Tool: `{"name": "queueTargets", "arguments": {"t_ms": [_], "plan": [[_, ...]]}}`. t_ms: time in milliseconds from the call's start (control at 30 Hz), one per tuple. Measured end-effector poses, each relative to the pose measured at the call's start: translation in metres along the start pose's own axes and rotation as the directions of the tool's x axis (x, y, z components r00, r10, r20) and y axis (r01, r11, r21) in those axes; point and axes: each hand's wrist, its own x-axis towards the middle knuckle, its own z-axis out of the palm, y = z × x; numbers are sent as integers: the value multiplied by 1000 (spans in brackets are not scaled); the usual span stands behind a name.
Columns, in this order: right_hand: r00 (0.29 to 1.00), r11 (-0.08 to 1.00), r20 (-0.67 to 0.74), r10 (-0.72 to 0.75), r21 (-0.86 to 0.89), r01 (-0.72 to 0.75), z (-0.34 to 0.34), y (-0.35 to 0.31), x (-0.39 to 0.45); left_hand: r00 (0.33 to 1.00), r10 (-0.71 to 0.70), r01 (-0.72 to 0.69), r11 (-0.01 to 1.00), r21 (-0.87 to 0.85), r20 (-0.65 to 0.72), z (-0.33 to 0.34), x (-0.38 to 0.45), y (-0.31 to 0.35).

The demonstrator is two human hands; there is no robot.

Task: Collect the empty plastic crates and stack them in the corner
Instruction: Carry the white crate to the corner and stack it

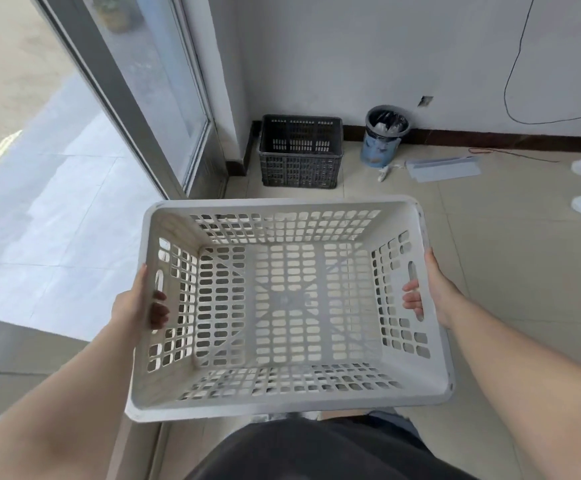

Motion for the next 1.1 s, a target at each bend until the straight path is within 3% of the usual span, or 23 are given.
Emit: {"name": "queueTargets", "arguments": {"t_ms": [767,1100], "plan": [[999,1000,39,-15,-15,16,13,-277,224,999,-4,4,1000,17,-37,195,163,224],[996,998,-62,61,7,-60,47,-391,319,999,-41,40,997,66,18,282,276,331]]}}
